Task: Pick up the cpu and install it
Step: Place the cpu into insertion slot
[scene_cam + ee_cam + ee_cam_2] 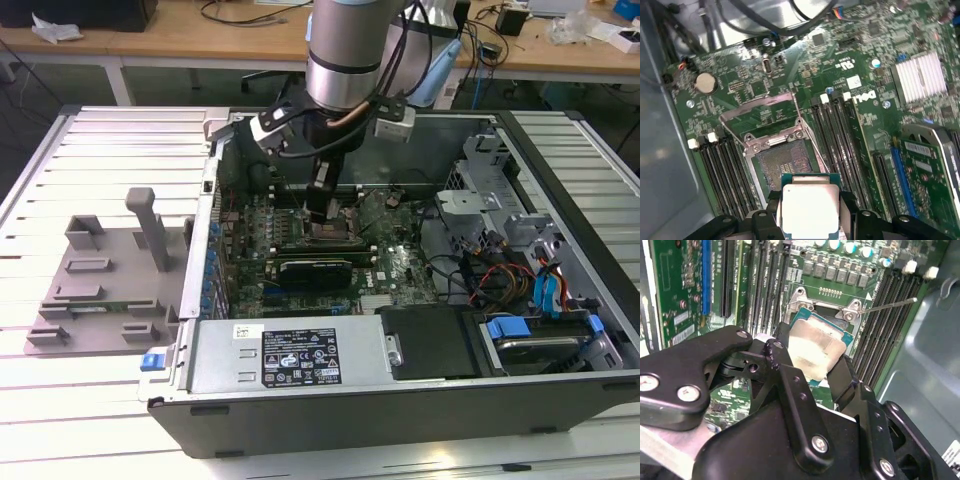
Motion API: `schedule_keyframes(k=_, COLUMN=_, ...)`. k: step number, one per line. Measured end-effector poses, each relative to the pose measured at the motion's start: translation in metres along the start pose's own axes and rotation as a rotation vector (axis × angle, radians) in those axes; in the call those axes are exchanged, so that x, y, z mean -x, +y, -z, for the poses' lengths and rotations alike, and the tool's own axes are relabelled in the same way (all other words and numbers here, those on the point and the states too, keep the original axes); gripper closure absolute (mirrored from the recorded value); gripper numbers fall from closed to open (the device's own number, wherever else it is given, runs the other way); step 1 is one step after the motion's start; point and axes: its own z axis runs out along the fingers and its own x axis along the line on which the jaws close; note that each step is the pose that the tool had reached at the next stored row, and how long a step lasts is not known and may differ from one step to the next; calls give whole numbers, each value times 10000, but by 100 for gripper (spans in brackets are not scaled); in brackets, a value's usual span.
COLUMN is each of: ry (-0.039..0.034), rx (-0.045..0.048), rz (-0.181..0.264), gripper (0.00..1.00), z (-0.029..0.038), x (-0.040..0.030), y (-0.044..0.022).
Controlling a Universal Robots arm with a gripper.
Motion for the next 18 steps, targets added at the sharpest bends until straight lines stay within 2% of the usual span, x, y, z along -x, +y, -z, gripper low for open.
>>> schedule_keyframes(k=9, ry=-76, rx=42, rz=1981, gripper=45, z=-10, x=0, y=0)
schedule_keyframes(k=11, ry=-85, rx=53, rz=2597, gripper=45, z=-13, x=-1, y=0)
schedule_keyframes(k=12, ry=-103, rx=63, rz=3039, gripper=45, z=-15, x=0, y=0)
schedule_keyframes(k=18, ry=-112, rx=64, rz=3098, gripper=45, z=-15, x=-1, y=0)
